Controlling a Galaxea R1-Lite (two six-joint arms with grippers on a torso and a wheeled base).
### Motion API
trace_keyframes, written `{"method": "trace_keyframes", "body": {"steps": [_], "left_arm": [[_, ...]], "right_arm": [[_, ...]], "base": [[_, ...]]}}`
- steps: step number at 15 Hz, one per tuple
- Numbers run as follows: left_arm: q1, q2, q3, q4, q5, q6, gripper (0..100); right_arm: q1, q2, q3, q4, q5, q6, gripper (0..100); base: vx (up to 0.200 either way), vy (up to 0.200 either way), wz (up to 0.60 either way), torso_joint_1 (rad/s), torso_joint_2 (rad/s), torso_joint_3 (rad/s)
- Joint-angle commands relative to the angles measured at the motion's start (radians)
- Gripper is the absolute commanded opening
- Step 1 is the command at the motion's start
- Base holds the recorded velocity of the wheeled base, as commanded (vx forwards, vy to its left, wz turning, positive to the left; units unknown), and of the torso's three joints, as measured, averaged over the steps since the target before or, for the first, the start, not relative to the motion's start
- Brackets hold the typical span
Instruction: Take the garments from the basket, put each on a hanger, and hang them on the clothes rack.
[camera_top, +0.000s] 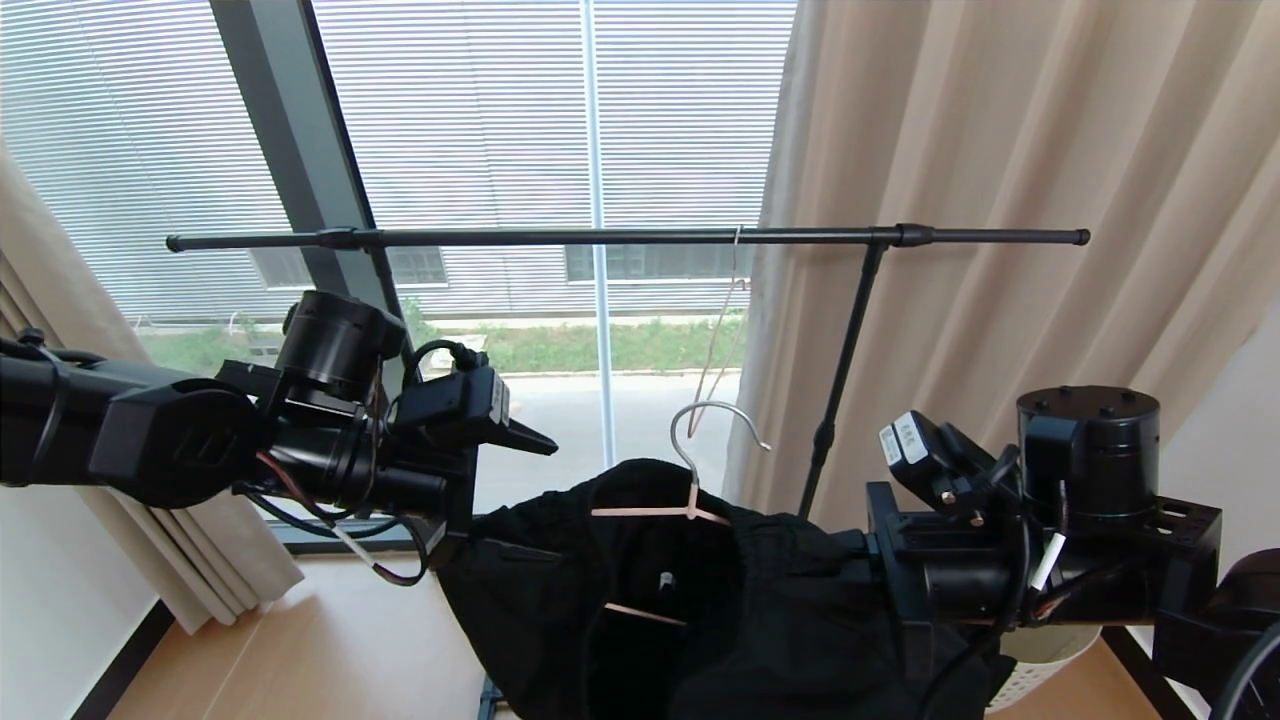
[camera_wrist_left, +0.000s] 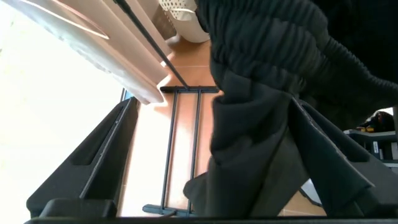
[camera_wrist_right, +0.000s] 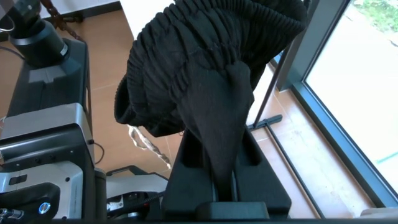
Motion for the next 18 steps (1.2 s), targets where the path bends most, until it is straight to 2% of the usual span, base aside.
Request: {"method": "trace_keyframes", "body": {"steps": [1, 9, 10, 18], "left_arm": [[-0.023, 0.025, -0.001, 0.001, -0.001, 0.001, 100], [-0.072, 0.038, 0.018, 0.003, 0.001, -0.007, 100], [-0.072, 0.038, 0.018, 0.003, 0.001, -0.007, 0], [-0.073, 0.013, 0.031, -0.004, 0.002, -0.007, 0]], "right_arm": [[0.002, -0.002, 0.000, 0.000, 0.004, -0.003, 0], [0.002, -0.057, 0.016, 0.000, 0.035, -0.005, 0], [0.002, -0.057, 0.016, 0.000, 0.035, -0.005, 0], [0.000, -0.043, -0.001, 0.005, 0.045, 0.007, 0]], "base": [[0.000, 0.000, 0.00, 0.000, 0.00, 0.000], [0.000, 0.000, 0.00, 0.000, 0.00, 0.000], [0.000, 0.000, 0.00, 0.000, 0.00, 0.000], [0.000, 0.000, 0.00, 0.000, 0.00, 0.000]]}}
